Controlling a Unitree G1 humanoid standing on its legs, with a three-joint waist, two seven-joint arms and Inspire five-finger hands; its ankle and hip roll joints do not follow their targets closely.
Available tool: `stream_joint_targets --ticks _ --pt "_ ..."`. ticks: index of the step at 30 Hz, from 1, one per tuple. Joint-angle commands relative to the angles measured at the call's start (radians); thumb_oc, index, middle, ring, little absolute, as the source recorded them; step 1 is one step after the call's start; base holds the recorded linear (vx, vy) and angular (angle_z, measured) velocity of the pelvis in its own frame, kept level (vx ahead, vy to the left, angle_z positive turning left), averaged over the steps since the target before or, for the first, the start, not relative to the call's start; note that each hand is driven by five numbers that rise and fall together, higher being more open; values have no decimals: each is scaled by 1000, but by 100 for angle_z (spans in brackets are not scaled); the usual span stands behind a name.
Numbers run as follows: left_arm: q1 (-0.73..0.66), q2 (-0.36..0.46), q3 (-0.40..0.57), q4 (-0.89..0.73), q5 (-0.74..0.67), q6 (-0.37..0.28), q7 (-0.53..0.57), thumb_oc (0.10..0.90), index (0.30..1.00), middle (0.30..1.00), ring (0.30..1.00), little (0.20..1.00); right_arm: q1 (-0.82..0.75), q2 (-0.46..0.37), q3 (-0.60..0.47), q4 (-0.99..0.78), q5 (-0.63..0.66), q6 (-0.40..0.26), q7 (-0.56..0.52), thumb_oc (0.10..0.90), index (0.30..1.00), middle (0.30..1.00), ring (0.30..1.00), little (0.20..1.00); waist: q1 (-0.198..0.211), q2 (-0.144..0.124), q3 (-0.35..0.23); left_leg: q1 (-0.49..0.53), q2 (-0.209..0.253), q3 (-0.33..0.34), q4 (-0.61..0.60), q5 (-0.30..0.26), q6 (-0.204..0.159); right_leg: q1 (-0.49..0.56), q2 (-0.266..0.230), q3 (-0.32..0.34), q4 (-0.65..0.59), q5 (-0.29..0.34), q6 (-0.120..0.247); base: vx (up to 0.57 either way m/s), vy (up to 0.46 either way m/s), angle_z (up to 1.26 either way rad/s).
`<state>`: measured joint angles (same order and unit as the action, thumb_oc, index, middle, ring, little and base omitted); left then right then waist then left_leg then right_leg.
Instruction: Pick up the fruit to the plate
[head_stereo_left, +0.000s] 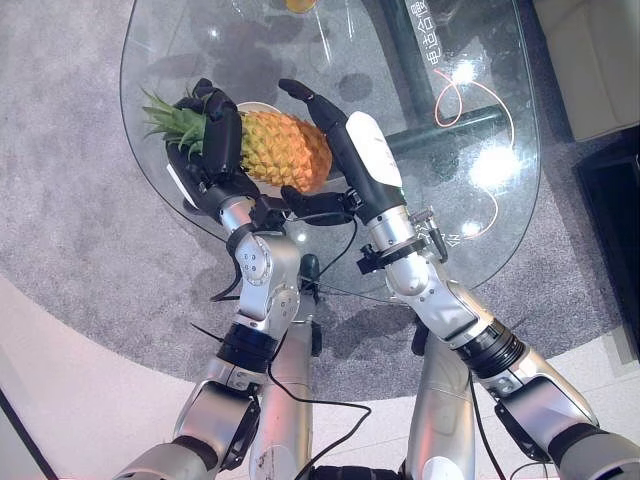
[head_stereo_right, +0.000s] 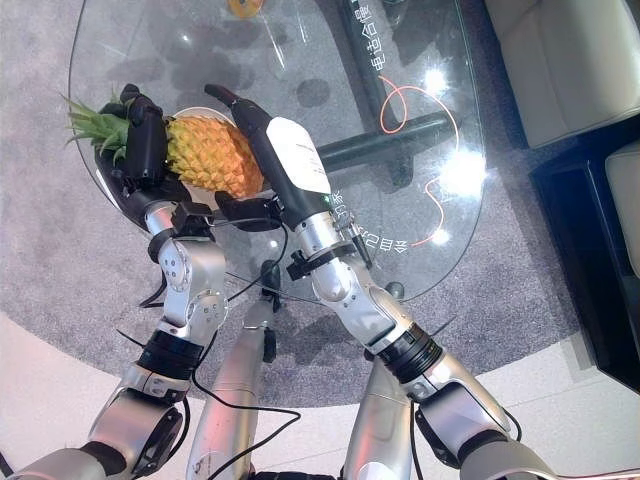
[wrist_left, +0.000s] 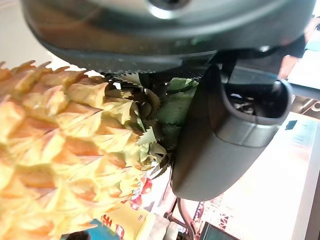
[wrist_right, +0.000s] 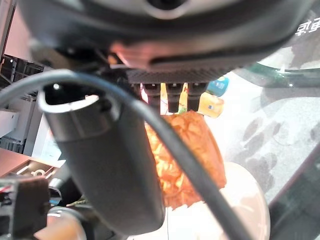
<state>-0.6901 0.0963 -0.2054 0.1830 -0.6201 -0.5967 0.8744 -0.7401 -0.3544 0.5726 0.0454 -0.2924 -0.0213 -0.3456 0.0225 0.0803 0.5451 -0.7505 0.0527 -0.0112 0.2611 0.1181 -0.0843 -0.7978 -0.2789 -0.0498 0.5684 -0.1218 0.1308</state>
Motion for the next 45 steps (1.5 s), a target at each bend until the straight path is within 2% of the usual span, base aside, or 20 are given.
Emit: stream_joint_targets --ticks 1,15,23,31,39,45 --pt "-88 78 100 -122 149 -155 48 100 300 300 300 200 -121 27 -93 -159 -3 -61 -106 800 900 900 900 900 20 0 -25 19 -6 5 51 -66 29 41 -16 -31 -175 159 -6 0 0 0" --pt "-91 80 117 -116 169 -180 134 100 300 300 300 200 -118 24 -95 -154 -2 -64 -121 800 900 900 900 900 20 -4 -25 27 -5 4 48 -72 27 49 -13 -33 -174 151 -4 0 0 0" --pt "-98 88 121 -116 193 -170 149 100 300 300 300 200 -120 13 -100 -152 2 -52 -153 800 900 900 900 900 19 -4 -25 22 -5 4 43 -63 27 45 -14 -32 -182 160 -4 0 0 0" --pt "-94 120 125 -96 313 -164 166 100 300 300 300 200 -73 -23 -149 -103 -4 -31 -277 800 900 900 900 900 8 -7 -25 29 -2 8 45 -72 25 48 -9 -26 -177 152 -2 0 0 0" --pt "-66 182 152 -63 462 -182 257 100 300 300 300 200 50 -107 -267 -11 -10 -55 -438 800 900 900 900 900 -18 -19 -25 30 8 18 48 -83 28 38 -3 -16 -170 149 2 0 0 0" --pt "-58 227 178 -26 538 -188 312 100 300 300 300 200 107 -147 -340 51 41 -94 -513 800 900 900 900 900 -35 -24 -25 37 14 25 45 -87 28 38 4 -8 -169 146 1 -7 4 -3"
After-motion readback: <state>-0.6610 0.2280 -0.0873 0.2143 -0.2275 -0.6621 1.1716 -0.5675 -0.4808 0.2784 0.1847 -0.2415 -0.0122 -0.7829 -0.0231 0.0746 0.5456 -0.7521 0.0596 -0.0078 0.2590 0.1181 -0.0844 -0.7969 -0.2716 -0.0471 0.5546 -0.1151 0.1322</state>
